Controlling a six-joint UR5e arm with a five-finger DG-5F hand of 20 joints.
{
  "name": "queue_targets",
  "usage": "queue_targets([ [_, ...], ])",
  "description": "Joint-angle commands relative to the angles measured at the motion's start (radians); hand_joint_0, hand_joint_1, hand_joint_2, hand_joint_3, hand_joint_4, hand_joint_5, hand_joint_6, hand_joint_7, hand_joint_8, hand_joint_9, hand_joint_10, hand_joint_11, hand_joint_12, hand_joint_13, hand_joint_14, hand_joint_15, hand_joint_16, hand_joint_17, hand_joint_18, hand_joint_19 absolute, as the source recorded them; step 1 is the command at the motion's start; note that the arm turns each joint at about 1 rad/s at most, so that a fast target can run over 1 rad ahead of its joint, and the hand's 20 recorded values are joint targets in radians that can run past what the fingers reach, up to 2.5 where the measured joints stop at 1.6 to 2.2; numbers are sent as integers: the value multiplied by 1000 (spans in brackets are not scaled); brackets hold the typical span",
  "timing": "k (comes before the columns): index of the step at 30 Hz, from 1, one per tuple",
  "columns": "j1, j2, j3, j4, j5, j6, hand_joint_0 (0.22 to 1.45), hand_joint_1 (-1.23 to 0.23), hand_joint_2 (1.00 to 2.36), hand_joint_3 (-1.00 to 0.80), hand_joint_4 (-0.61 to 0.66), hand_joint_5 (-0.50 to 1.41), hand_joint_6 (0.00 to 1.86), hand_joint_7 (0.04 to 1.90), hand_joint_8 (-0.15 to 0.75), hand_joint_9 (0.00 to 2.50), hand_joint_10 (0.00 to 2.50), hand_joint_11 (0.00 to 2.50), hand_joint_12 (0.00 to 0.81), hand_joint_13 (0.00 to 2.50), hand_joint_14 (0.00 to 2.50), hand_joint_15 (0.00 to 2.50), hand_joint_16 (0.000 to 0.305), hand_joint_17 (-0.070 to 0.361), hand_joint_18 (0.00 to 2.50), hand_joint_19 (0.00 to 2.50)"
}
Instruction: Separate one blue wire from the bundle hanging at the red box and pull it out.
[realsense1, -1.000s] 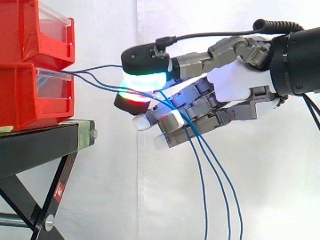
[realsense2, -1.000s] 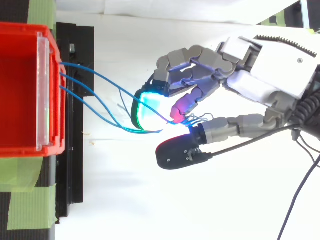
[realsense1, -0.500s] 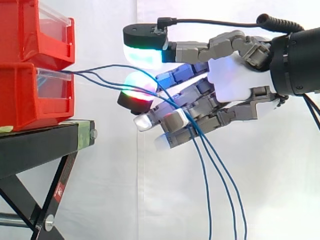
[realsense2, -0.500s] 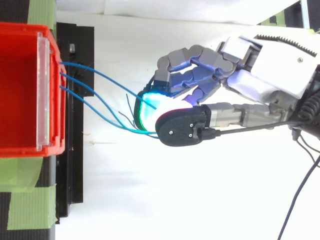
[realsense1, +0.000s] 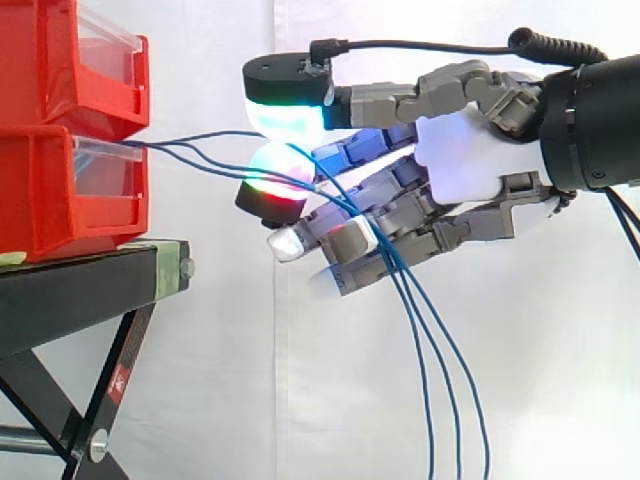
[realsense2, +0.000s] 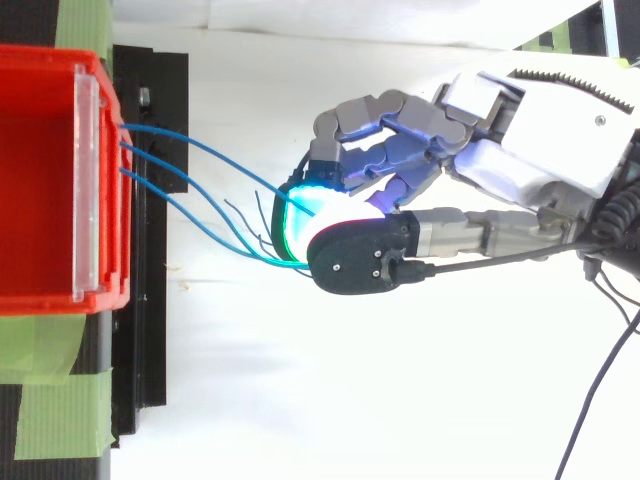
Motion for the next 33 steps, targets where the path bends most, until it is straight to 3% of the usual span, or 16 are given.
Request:
queue_targets([
  [1,0,0,0,1,0,0,656,-742,1019,-278,202,-216,804,1073,314,876,22,1023,339,1240,18,1439,49,111,572,460],
  [9,1,0,0,1,-2,-3,670,-799,1019,-284,167,-195,790,1072,308,896,23,1025,371,1086,25,1275,48,109,546,443],
  [17,3,0,0,1,-2,-3,666,-860,1018,-267,132,-165,744,1138,296,870,23,952,385,549,21,581,50,112,481,406],
  [22,3,0,0,1,0,0,659,-894,1019,-250,104,-145,707,1213,282,749,22,797,379,253,11,274,52,116,337,306],
  [33,4,0,0,1,2,0,651,-909,1018,-237,100,-138,701,1241,267,579,17,564,374,37,4,108,57,128,82,145],
])
